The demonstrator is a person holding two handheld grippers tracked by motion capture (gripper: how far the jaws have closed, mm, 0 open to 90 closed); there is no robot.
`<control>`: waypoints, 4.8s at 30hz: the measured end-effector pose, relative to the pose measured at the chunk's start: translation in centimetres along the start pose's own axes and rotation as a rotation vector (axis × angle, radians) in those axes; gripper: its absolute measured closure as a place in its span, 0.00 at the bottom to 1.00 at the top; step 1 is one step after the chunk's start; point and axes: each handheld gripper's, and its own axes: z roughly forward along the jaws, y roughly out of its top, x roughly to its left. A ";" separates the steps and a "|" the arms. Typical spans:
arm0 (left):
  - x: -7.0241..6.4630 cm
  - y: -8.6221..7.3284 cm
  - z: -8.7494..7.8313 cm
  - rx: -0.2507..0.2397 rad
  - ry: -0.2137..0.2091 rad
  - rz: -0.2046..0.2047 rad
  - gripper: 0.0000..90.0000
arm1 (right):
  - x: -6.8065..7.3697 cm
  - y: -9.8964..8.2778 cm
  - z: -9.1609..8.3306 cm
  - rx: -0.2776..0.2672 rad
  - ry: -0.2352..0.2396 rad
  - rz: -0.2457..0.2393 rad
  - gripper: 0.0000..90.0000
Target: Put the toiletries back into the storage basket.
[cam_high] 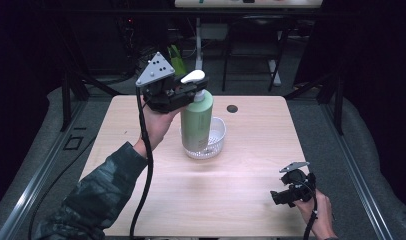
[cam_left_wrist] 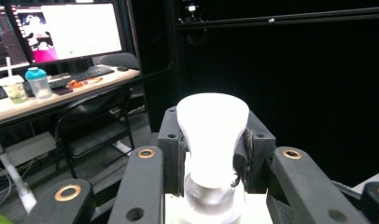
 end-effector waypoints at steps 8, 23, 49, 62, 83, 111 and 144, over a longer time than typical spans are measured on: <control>0.6 0.6 0.9 0.004 0.025 0.004 0.74 | 0.0 0.0 -0.1 -0.002 0.001 0.007 0.01; 1.4 1.4 2.4 0.017 0.061 0.009 0.74 | 0.0 0.0 -0.1 -0.002 0.001 0.007 0.01; 2.4 0.4 5.9 0.056 0.103 -0.016 0.74 | 0.0 0.0 -0.1 -0.005 0.000 0.004 0.01; 3.3 -0.9 6.5 0.064 0.114 -0.048 0.74 | 0.0 0.0 -0.2 -0.006 -0.004 0.001 0.01; 4.1 -2.8 7.4 0.089 0.123 -0.080 0.74 | 0.0 -0.1 -0.3 -0.013 0.000 0.006 0.01; 4.4 -6.6 9.1 0.180 0.107 -0.116 0.74 | 0.2 0.0 -0.4 -0.015 -0.001 -0.011 0.02; 4.8 -10.2 9.4 0.216 0.097 -0.134 0.74 | 0.2 0.0 -0.3 -0.025 0.004 -0.024 0.02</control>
